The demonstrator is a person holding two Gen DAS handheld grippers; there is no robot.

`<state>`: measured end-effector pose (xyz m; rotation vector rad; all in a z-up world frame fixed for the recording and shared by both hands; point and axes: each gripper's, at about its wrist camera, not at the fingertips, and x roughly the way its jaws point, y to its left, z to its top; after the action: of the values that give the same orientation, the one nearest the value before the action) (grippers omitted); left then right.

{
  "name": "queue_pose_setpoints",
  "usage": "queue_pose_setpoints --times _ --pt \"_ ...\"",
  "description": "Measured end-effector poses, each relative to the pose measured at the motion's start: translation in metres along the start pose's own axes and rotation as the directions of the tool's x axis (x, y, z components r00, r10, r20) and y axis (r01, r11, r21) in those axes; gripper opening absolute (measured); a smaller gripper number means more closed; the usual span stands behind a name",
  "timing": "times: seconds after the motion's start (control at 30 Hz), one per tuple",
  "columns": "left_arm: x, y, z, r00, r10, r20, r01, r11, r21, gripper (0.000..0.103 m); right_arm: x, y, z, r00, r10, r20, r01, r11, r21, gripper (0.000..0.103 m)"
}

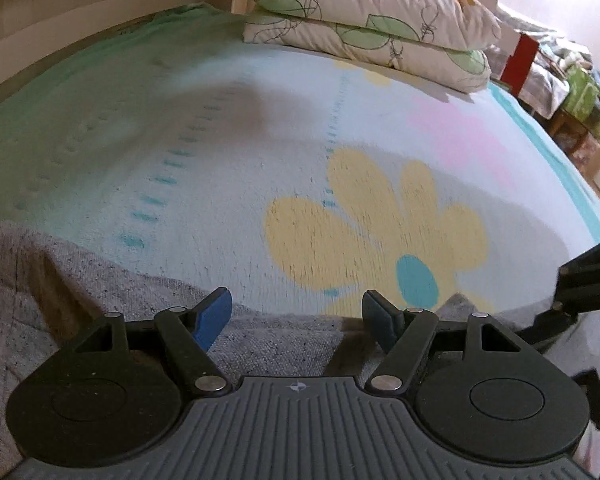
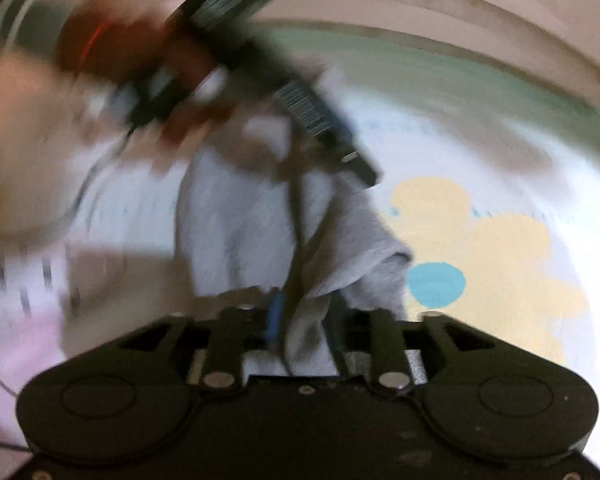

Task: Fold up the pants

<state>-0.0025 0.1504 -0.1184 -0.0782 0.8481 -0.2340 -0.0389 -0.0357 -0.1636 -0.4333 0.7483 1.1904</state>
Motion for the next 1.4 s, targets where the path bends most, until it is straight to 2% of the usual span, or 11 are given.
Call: queue_pose_setpoints --times 0.13,0.33,0.53,0.6,0.77,0.87,0.93,1.03,1.13,1.37,1.4 --pt "0.003 0.000 0.004 1.000 -0.009 0.007 0.009 1.000 -0.012 0.071 0.005 -0.030 0.012 0.997 0.080 0.020 -0.082 0.968 0.235 0.039" --pt "-0.017 0.000 0.004 0.998 -0.032 0.055 0.035 0.998 -0.051 0.071 0.030 -0.046 0.015 0.994 0.111 -0.012 -0.099 0.924 0.369 0.040" --pt "-0.041 -0.005 -0.014 0.997 -0.065 0.044 0.067 0.997 -0.035 0.071 0.023 -0.065 0.011 0.997 0.072 -0.019 -0.056 0.897 0.438 0.040" --pt "-0.040 -0.007 -0.024 0.997 -0.076 0.010 0.076 0.997 -0.034 0.071 0.023 -0.070 0.010 0.998 0.051 -0.034 -0.031 0.898 0.438 0.040" --pt "-0.026 -0.006 -0.051 0.989 -0.108 -0.103 0.101 0.993 -0.066 0.071 0.030 -0.078 0.009 0.995 0.079 -0.067 -0.037 0.877 0.480 0.040" --pt "-0.026 -0.014 -0.060 0.990 -0.101 -0.094 0.101 0.995 -0.003 0.071 0.032 -0.079 0.012 0.994 0.096 -0.054 -0.057 0.869 0.491 0.040" --pt "-0.024 -0.016 -0.062 0.992 -0.096 -0.088 0.099 0.995 0.027 0.073 0.026 -0.089 0.011 0.993 0.114 -0.010 -0.092 0.846 0.525 0.040" --pt "-0.021 -0.017 -0.060 0.991 -0.105 -0.085 0.108 0.994 0.024 0.078 0.035 -0.097 0.016 0.993 0.109 0.042 -0.114 0.814 0.570 0.040" --pt "-0.019 -0.017 -0.059 0.991 -0.110 -0.080 0.112 0.994 0.018 0.079 0.035 -0.104 0.024 0.993 0.093 0.067 -0.115 0.803 0.585 0.040" --pt "-0.019 -0.017 -0.062 0.990 -0.116 -0.075 0.118 0.993 0.023 0.079 0.036 -0.117 0.018 0.991 0.113 0.071 -0.132 0.750 0.648 0.040" --pt "-0.020 -0.018 -0.062 0.990 -0.116 -0.074 0.118 0.993 0.023 0.079 0.036 -0.119 0.015 0.991 0.121 0.065 -0.133 0.735 0.665 0.034"
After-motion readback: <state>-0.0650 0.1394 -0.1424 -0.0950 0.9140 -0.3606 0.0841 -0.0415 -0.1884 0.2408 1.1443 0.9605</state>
